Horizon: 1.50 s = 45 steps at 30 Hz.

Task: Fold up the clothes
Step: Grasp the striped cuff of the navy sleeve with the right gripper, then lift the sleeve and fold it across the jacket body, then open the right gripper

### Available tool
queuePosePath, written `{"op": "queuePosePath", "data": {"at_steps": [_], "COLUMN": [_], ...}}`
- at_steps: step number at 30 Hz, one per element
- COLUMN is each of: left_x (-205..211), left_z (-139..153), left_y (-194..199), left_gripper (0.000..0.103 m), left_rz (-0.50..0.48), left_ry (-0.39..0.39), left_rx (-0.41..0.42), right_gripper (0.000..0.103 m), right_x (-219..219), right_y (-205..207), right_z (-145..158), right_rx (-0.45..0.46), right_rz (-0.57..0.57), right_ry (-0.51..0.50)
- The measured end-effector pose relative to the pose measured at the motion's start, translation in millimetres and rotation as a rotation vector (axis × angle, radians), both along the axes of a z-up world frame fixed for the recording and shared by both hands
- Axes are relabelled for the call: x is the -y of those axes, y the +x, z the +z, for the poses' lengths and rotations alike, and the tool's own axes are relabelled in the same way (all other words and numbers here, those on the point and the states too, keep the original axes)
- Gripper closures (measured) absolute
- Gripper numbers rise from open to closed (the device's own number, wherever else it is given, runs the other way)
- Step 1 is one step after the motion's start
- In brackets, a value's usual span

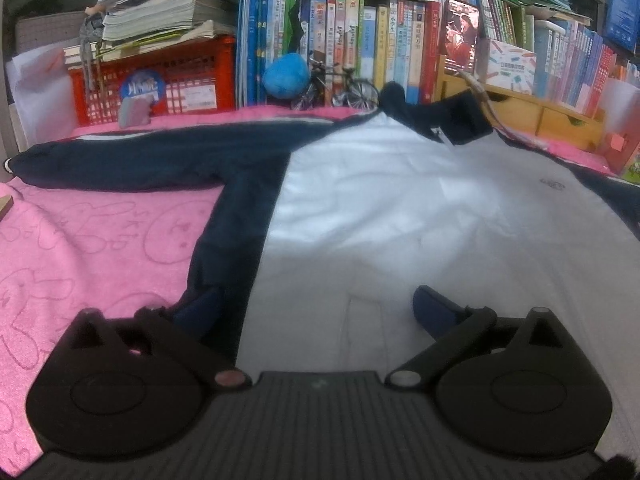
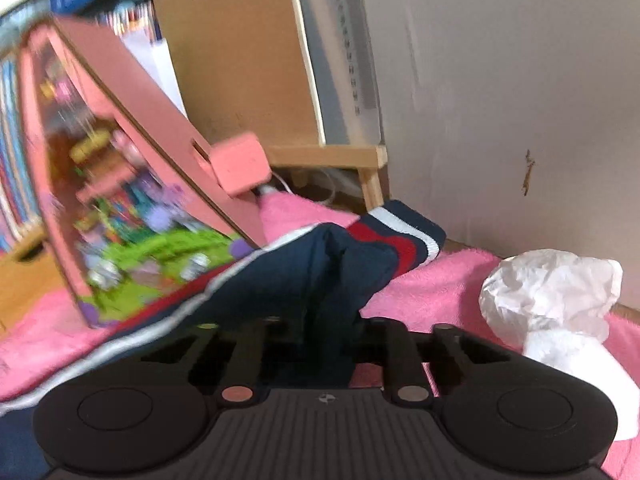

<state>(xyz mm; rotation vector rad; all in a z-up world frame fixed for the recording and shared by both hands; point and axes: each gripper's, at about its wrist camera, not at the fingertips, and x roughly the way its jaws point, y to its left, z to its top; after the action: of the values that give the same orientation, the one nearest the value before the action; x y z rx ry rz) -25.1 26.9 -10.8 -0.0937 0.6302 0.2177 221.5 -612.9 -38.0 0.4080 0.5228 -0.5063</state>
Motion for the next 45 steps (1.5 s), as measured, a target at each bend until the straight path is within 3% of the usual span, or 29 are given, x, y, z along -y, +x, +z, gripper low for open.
{"op": "queuePosePath", "data": {"at_steps": [6,12,17,18,19,20,24,27,28,29,31,35,37,38,40,41,45], "left_x": [-3.4,-8.6,-14.8,-16.0,-17.5,-18.6,-19.9,-17.6,-16.6,-15.7,-13.1,-8.1,-6.7,-6.2,-5.8,-5.8,-7.3], "left_z": [-0.8,-1.3,-1.6,-1.4,-1.3,-1.3,-0.6,-0.3,-0.3,-0.3,-0.3,-1.0,-1.6,-1.8,-1.9,-1.7,-1.2], "left_y": [-1.0,-3.9,-8.3,-9.6,-10.9,-11.7,-12.4,-11.2,-10.7,-10.2,-8.4,-5.6,-4.8,-4.5,-4.0,-3.8,-4.3], "left_gripper": [0.0,0.0,0.0,0.0,0.0,0.0,0.0,0.0,0.0,0.0,0.0,0.0,0.0,0.0,0.0,0.0,0.0], "left_rz": [-0.004,-0.016,-0.026,-0.029,-0.033,-0.034,-0.033,-0.033,-0.032,-0.032,-0.031,-0.03,-0.03,-0.031,-0.031,-0.031,-0.033], "left_ry": [-0.021,-0.059,-0.11,-0.122,-0.134,-0.145,-0.164,-0.149,-0.144,-0.138,-0.118,-0.082,-0.068,-0.062,-0.057,-0.057,-0.065], "left_rx": [0.017,0.043,0.076,0.084,0.092,0.099,0.111,0.102,0.099,0.095,0.083,0.06,0.05,0.047,0.043,0.042,0.045], "right_gripper": [0.094,0.095,0.09,0.087,0.076,0.065,0.053,0.038,0.026,0.019,0.016,0.001,0.005,0.028,0.065,0.081,0.082], "right_x": [-54.6,-204.8,-344.6,-354.3,-364.0,-370.3,-305.4,-256.8,-241.0,-228.0,-203.0,-181.3,-171.5,-163.9,-151.0,-160.5,-207.5], "right_y": [-41.2,-82.0,-85.9,-84.2,-82.6,-81.1,-80.5,-80.1,-79.8,-78.8,-75.8,-39.3,-19.2,-10.5,5.1,0.8,-16.8], "right_z": [58.5,116.2,108.2,101.3,94.4,87.9,73.4,62.5,58.8,54.0,44.2,18.7,14.6,13.3,12.1,22.0,62.7], "right_rx": [0.173,0.363,0.356,0.34,0.324,0.308,0.236,0.181,0.162,0.138,0.089,-0.03,-0.056,-0.062,-0.07,-0.037,0.084], "right_rz": [0.139,0.56,0.929,0.942,0.955,0.957,0.673,0.459,0.394,0.372,0.335,0.42,0.413,0.405,0.39,0.409,0.521], "right_ry": [-0.094,-0.261,-0.285,-0.271,-0.256,-0.247,-0.325,-0.378,-0.398,-0.437,-0.511,-0.545,-0.437,-0.357,-0.211,-0.226,-0.293]}}
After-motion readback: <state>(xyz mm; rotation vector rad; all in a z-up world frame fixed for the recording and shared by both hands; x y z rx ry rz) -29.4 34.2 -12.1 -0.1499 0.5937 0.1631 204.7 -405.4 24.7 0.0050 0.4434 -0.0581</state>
